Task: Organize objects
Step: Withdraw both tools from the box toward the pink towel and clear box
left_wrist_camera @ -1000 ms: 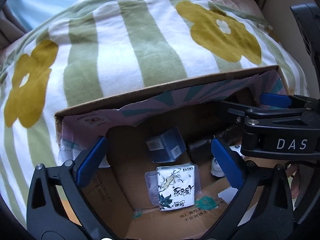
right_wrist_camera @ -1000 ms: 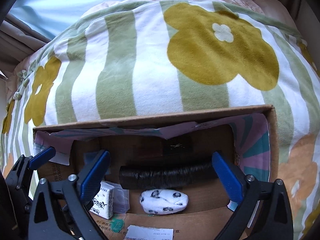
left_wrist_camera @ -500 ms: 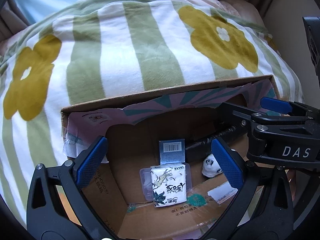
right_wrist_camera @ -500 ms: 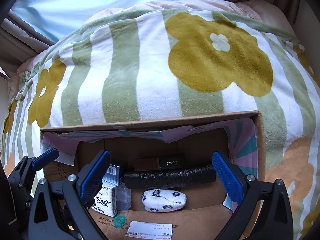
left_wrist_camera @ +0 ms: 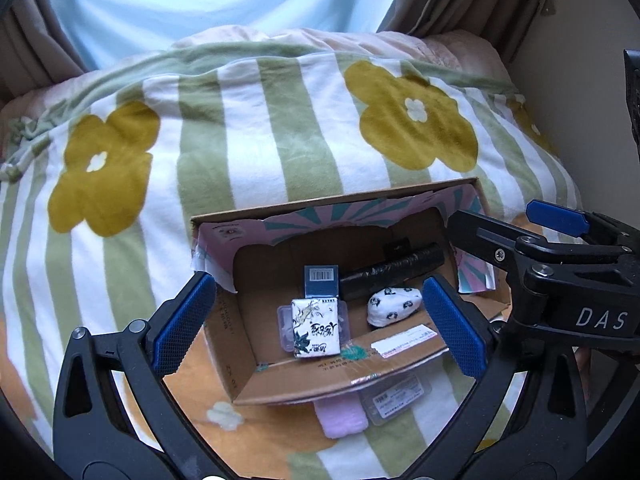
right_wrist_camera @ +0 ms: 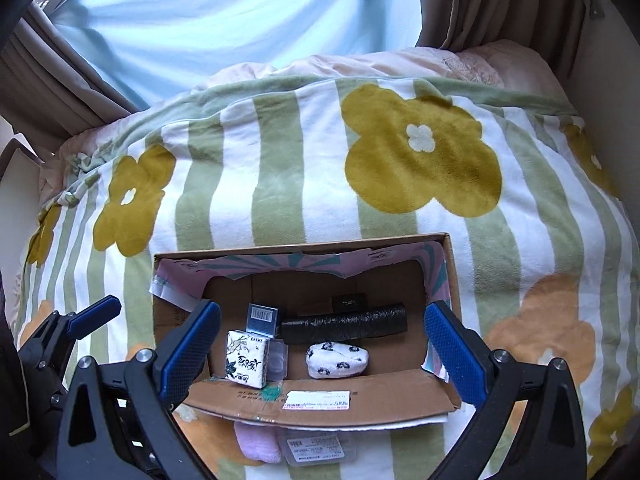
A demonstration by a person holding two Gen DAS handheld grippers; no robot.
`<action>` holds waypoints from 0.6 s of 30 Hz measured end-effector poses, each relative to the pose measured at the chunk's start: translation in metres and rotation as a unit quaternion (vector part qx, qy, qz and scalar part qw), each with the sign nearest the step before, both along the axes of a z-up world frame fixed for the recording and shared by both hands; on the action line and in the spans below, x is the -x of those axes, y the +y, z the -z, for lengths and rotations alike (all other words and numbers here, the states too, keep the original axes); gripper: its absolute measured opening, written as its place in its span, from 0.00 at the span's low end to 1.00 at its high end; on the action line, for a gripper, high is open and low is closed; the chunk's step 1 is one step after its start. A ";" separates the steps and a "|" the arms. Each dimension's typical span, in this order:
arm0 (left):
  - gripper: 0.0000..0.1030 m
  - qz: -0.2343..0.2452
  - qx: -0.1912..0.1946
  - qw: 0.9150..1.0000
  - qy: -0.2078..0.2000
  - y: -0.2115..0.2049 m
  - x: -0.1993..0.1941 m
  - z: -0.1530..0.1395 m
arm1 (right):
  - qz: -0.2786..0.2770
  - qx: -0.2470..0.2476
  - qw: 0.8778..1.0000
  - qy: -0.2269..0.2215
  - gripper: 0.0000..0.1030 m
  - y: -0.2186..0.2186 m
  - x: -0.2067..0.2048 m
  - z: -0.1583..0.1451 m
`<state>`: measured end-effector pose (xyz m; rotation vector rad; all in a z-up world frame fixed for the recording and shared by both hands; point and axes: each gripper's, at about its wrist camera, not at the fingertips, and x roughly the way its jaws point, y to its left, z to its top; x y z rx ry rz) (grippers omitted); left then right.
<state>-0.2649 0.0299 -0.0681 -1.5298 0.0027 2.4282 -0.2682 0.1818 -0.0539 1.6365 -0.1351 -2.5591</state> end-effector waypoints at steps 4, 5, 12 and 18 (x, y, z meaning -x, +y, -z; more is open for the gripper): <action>1.00 -0.017 0.004 1.000 0.007 -0.009 -0.029 -0.029 | -0.012 -0.005 1.000 0.016 0.99 0.000 -0.027 -0.034; 1.00 -0.021 -0.001 1.000 0.010 -0.013 -0.037 -0.036 | -0.012 -0.007 1.000 0.022 0.99 0.001 -0.035 -0.042; 1.00 -0.061 -0.002 0.998 0.027 -0.037 -0.099 -0.074 | -0.026 -0.018 0.998 0.054 0.99 0.007 -0.094 -0.085; 1.00 -0.085 0.008 0.995 0.061 -0.049 -0.159 -0.098 | -0.046 -0.030 0.996 0.075 0.99 0.015 -0.155 -0.105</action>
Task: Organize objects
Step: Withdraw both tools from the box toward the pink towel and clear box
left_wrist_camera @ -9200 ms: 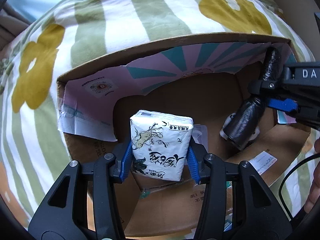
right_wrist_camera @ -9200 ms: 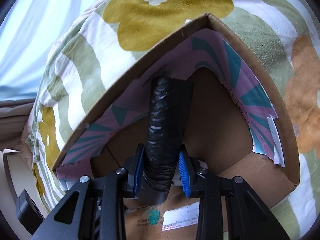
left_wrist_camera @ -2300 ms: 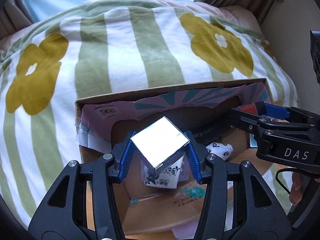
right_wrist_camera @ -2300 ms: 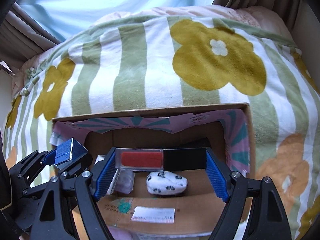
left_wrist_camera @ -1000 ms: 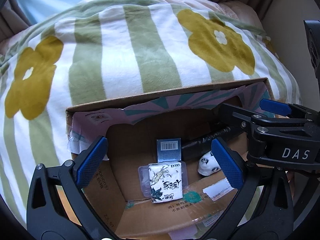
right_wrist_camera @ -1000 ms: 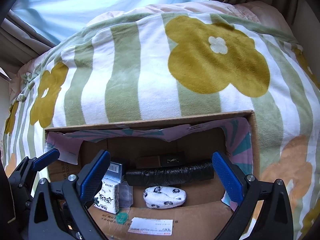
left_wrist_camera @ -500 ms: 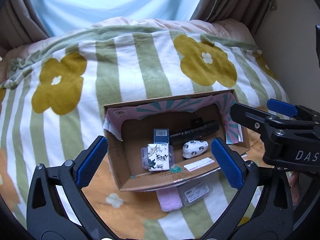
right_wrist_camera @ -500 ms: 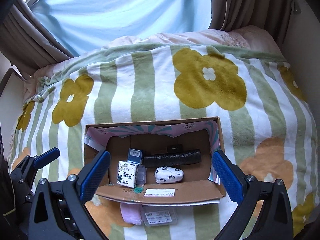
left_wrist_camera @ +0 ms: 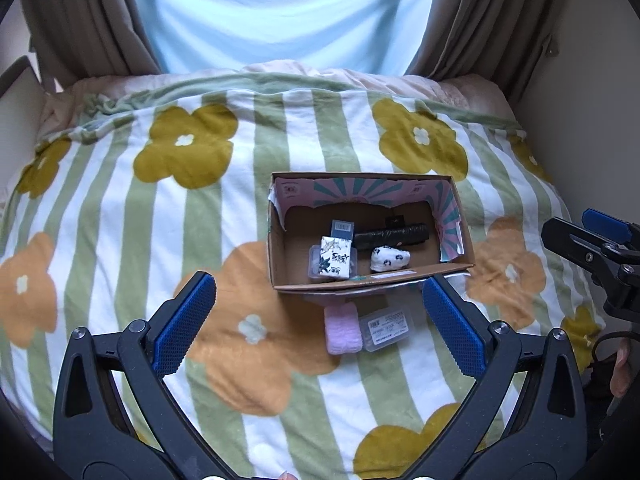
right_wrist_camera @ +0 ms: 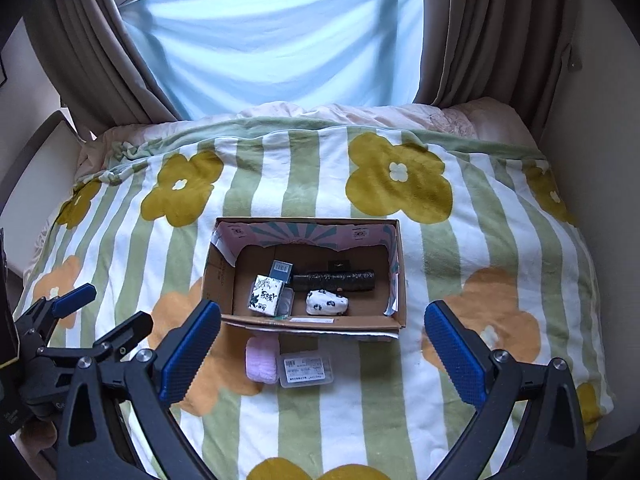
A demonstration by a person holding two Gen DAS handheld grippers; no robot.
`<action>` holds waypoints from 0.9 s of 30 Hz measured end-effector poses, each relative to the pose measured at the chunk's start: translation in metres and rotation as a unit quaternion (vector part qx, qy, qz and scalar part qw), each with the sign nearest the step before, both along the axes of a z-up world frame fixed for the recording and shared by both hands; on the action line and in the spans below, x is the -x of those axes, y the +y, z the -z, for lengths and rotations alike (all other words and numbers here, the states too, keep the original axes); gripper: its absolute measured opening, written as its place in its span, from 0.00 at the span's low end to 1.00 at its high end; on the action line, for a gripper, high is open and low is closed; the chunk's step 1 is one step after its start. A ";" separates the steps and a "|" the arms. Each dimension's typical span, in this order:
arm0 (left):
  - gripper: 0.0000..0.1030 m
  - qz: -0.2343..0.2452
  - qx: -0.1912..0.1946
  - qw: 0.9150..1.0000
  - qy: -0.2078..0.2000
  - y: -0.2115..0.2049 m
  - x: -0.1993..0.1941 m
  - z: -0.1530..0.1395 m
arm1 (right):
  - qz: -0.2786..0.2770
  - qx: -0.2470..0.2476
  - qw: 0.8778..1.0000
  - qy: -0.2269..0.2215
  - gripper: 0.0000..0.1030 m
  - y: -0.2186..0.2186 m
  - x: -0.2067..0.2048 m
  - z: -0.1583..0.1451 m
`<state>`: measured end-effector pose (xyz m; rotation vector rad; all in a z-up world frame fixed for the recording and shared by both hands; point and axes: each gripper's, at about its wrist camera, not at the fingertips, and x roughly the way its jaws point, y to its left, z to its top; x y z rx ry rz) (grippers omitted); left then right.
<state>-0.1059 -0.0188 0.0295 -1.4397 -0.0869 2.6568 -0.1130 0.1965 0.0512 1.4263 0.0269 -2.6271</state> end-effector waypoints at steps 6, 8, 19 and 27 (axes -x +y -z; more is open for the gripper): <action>1.00 -0.008 0.004 1.000 0.010 0.000 -0.052 -0.006 | 0.000 -0.019 1.000 -0.004 0.99 0.011 -0.049 0.009; 1.00 -0.012 -0.002 1.000 0.008 0.001 -0.065 -0.004 | 0.006 -0.012 1.000 -0.008 0.99 0.017 -0.061 0.013; 1.00 -0.020 -0.015 1.000 -0.001 0.008 -0.090 0.002 | -0.003 -0.008 1.000 0.006 0.99 0.030 -0.089 0.017; 1.00 -0.022 -0.024 0.999 -0.021 0.007 -0.081 0.010 | -0.037 -0.007 0.999 0.019 0.99 0.027 -0.095 0.026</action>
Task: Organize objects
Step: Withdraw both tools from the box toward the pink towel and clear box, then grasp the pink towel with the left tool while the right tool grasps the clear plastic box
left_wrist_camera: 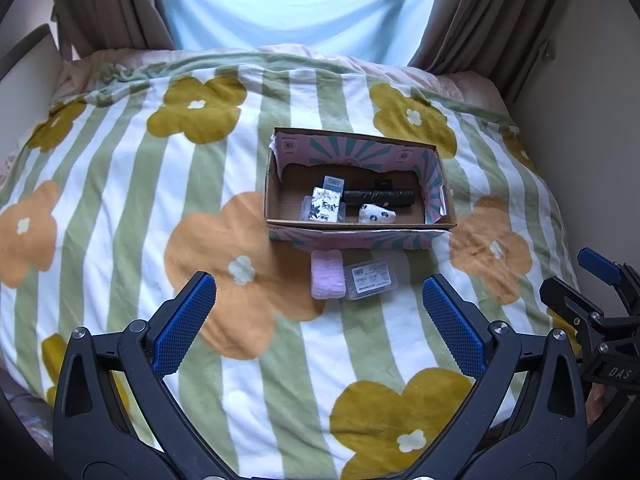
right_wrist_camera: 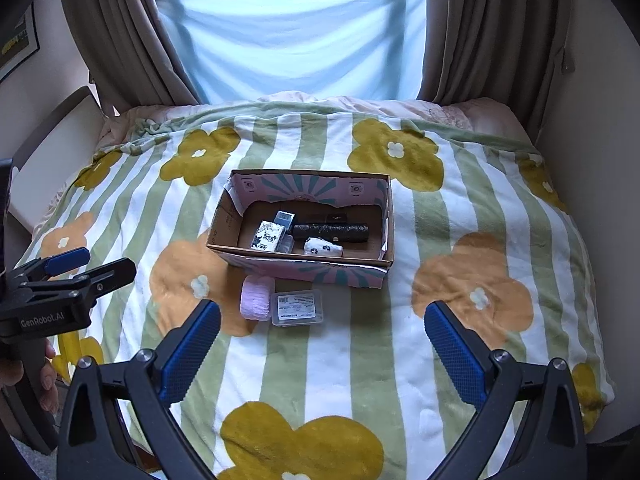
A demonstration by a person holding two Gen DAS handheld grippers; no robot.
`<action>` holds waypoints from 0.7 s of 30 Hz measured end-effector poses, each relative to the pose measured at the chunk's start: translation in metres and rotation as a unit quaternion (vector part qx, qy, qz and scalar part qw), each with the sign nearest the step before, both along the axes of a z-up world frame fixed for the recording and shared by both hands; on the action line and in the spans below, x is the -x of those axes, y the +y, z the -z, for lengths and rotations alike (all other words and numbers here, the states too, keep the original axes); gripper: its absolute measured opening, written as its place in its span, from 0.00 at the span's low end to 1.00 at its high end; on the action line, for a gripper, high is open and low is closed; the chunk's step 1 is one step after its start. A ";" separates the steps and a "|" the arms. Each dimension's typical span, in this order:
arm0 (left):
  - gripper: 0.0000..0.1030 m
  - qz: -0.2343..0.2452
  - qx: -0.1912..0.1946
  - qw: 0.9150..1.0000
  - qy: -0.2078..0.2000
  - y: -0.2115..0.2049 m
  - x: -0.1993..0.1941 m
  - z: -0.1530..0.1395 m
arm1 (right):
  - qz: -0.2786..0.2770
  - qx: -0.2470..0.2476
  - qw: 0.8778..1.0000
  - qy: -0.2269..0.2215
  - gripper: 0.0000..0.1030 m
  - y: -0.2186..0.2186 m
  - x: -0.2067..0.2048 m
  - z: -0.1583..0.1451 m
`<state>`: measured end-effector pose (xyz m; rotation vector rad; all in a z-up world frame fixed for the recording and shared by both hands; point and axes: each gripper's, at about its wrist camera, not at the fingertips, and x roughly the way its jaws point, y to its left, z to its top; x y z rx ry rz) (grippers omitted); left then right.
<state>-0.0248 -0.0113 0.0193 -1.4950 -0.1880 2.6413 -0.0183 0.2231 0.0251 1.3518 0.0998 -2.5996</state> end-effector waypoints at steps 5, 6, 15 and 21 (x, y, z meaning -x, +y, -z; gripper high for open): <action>1.00 0.016 0.004 1.000 -0.024 0.008 0.015 0.016 | -0.028 -0.012 1.000 0.007 0.99 -0.009 -0.001 0.022; 1.00 0.019 0.003 0.999 -0.029 0.010 0.020 0.021 | -0.032 -0.011 0.999 0.008 0.99 -0.010 0.000 0.027; 0.99 0.045 0.005 0.995 -0.084 0.028 0.076 0.107 | -0.063 -0.030 0.998 -0.002 0.99 -0.029 0.014 0.110; 0.93 0.058 -0.003 0.990 -0.125 0.034 0.106 0.184 | -0.092 -0.055 0.994 -0.018 0.99 -0.044 0.025 0.176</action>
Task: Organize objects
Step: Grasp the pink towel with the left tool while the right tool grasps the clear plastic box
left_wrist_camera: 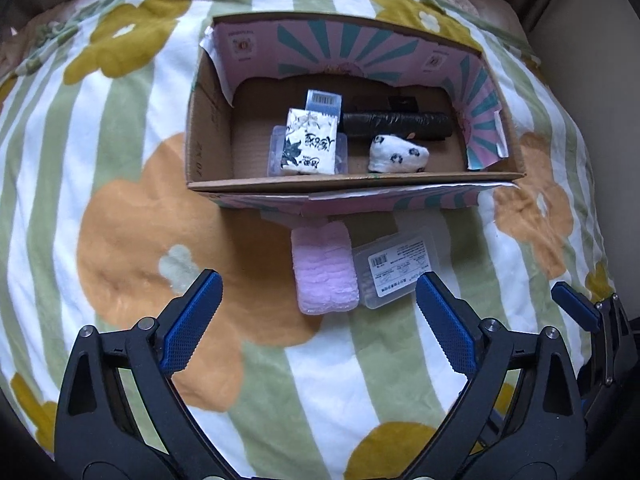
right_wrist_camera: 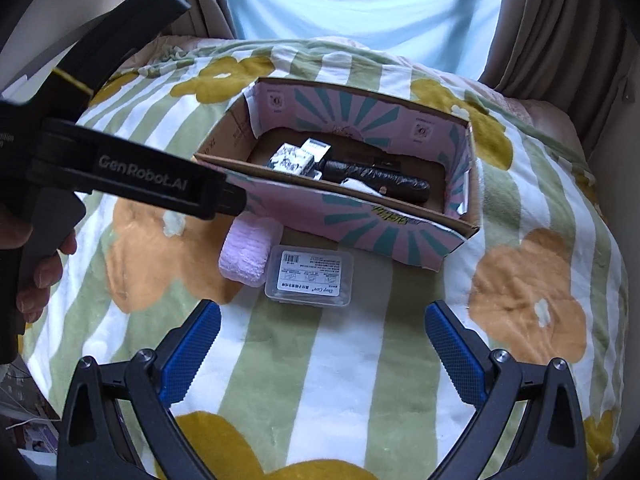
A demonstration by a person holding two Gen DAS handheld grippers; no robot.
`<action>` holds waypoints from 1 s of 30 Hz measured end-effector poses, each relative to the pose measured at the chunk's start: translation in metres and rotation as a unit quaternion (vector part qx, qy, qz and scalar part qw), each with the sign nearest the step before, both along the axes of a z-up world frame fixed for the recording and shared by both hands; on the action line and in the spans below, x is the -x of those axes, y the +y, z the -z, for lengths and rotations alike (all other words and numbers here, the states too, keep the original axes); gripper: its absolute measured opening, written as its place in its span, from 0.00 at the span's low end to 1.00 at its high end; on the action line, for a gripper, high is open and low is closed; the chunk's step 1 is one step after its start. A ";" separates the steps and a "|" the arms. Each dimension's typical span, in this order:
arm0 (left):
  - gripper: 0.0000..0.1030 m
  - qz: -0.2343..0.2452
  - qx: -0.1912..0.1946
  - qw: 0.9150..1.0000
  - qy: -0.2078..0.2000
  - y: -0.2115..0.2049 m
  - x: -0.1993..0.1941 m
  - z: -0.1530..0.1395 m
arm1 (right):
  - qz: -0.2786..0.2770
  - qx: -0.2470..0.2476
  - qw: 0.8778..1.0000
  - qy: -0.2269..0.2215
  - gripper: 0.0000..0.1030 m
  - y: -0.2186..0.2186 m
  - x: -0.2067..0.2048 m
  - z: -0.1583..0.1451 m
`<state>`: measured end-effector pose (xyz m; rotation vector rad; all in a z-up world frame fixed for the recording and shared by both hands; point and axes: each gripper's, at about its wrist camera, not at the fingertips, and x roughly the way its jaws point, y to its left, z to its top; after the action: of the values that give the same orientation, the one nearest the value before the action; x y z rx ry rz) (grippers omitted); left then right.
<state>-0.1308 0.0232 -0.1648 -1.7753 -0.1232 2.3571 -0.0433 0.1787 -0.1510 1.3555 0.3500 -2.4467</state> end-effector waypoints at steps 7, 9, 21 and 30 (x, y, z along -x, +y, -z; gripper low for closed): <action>0.90 -0.011 -0.030 0.999 -0.024 0.003 0.025 0.061 | -0.012 -0.013 1.000 -0.023 0.99 -0.013 0.026 0.060; 0.81 -0.013 -0.035 0.999 -0.027 0.005 0.030 0.073 | -0.013 -0.003 0.999 -0.036 0.99 -0.016 0.035 0.074; 0.50 -0.015 -0.069 0.997 -0.035 0.005 0.045 0.103 | 0.001 0.009 0.999 -0.048 0.99 -0.020 0.064 0.103; 0.41 -0.009 -0.071 0.997 -0.032 0.010 0.046 0.105 | -0.004 0.012 0.998 -0.060 0.86 -0.019 0.068 0.107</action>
<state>-0.1772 0.0333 -0.2701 -1.7889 -0.3104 2.2423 -0.1112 0.1594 -0.2580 1.4794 0.2946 -2.3418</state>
